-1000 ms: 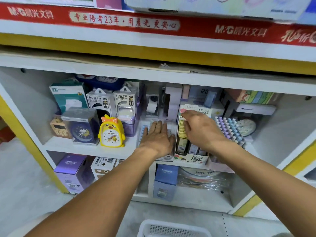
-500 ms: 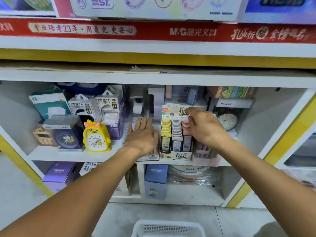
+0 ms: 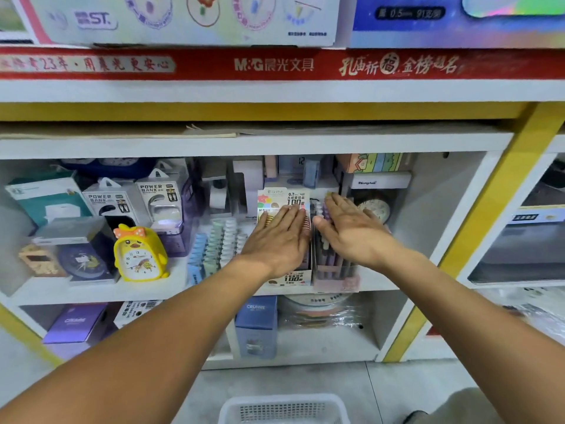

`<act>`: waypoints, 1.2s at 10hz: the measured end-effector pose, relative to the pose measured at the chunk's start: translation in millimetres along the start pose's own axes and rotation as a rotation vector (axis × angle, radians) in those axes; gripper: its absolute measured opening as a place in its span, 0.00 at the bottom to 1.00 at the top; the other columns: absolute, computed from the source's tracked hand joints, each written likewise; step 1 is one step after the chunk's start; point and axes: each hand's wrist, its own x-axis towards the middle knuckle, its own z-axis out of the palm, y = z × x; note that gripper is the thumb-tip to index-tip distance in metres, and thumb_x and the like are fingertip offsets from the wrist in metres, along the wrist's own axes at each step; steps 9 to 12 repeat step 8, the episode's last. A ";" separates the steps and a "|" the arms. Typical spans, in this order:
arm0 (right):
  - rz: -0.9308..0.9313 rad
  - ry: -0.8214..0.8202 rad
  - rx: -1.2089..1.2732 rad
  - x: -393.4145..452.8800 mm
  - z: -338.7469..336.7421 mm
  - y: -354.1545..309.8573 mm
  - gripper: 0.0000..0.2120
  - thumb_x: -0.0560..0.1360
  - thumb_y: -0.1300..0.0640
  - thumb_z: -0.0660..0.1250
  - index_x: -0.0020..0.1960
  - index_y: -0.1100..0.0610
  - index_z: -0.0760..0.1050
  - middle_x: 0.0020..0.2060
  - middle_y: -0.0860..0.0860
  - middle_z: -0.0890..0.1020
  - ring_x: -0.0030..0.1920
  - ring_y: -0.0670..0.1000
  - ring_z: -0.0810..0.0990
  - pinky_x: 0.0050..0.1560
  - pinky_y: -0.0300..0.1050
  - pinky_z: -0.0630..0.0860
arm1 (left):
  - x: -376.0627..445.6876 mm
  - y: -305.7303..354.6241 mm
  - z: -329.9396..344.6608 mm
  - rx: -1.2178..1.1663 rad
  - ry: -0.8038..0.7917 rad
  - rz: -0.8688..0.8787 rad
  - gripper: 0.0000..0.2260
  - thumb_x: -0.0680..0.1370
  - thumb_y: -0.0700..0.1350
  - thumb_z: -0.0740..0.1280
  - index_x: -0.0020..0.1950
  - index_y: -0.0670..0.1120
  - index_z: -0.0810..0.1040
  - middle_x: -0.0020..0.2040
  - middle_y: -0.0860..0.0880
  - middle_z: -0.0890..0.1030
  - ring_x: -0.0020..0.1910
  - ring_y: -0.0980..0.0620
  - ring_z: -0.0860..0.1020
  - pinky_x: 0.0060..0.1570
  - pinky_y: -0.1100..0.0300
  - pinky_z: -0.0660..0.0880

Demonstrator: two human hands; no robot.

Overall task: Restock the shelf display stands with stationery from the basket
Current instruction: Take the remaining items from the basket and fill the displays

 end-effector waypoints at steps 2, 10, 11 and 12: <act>0.014 -0.048 -0.015 4.1 11.8 1.8 0.38 0.80 0.31 0.40 0.82 0.52 0.43 0.81 0.49 0.43 0.81 0.50 0.41 0.78 0.56 0.43 | 0.3 4.4 6.7 0.089 0.191 0.048 0.25 0.82 0.56 0.43 0.77 0.51 0.60 0.73 0.52 0.64 0.75 0.51 0.58 0.75 0.46 0.56; 0.026 0.057 -0.041 -9.8 -1.7 -9.0 0.39 0.79 0.29 0.43 0.82 0.53 0.48 0.82 0.50 0.49 0.81 0.50 0.46 0.79 0.61 0.47 | -0.2 8.4 -21.1 -0.009 0.049 -0.022 0.25 0.81 0.55 0.51 0.78 0.50 0.57 0.77 0.52 0.59 0.76 0.50 0.56 0.75 0.43 0.53; 0.026 0.057 -0.041 -9.8 -1.7 -9.0 0.39 0.79 0.29 0.43 0.82 0.53 0.48 0.82 0.50 0.49 0.81 0.50 0.46 0.79 0.61 0.47 | -0.2 8.4 -21.1 -0.009 0.049 -0.022 0.25 0.81 0.55 0.51 0.78 0.50 0.57 0.77 0.52 0.59 0.76 0.50 0.56 0.75 0.43 0.53; 0.026 0.057 -0.041 -9.8 -1.7 -9.0 0.39 0.79 0.29 0.43 0.82 0.53 0.48 0.82 0.50 0.49 0.81 0.50 0.46 0.79 0.61 0.47 | -0.2 8.4 -21.1 -0.009 0.049 -0.022 0.25 0.81 0.55 0.51 0.78 0.50 0.57 0.77 0.52 0.59 0.76 0.50 0.56 0.75 0.43 0.53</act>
